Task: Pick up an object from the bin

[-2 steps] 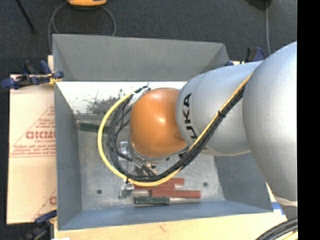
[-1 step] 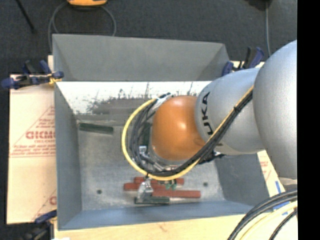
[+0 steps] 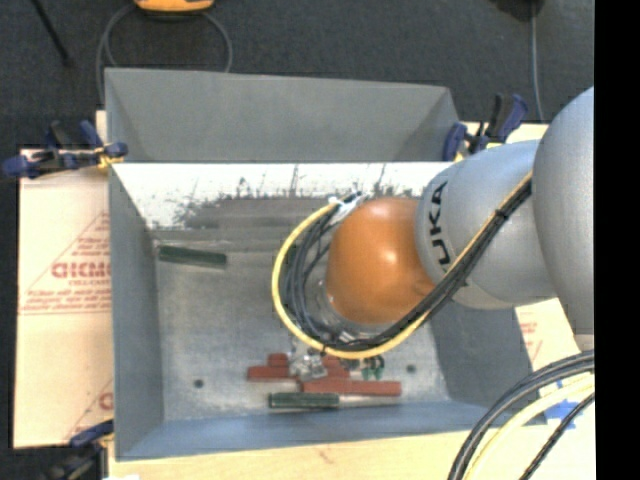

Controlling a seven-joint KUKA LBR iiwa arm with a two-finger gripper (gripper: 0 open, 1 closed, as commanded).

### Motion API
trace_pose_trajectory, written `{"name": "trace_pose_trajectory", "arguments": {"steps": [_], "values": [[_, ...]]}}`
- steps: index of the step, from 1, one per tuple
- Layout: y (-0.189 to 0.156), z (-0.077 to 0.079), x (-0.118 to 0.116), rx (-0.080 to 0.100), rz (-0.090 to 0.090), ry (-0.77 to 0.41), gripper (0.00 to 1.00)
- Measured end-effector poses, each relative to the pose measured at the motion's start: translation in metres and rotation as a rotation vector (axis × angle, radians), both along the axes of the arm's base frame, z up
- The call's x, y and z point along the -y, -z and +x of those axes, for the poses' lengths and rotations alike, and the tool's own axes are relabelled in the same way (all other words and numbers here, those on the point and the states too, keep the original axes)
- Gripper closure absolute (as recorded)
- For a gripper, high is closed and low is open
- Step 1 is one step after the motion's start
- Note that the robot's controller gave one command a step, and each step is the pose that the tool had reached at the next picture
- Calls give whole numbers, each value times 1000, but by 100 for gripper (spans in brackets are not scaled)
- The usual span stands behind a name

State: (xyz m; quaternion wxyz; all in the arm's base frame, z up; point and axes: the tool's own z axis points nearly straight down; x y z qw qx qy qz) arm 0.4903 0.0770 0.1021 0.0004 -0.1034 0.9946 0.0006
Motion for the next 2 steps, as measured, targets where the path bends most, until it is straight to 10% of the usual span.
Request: {"name": "trace_pose_trajectory", "arguments": {"steps": [1,2], "values": [[0,0,0,-1,0,1,0],[0,0,0,-1,0,1,0]]}}
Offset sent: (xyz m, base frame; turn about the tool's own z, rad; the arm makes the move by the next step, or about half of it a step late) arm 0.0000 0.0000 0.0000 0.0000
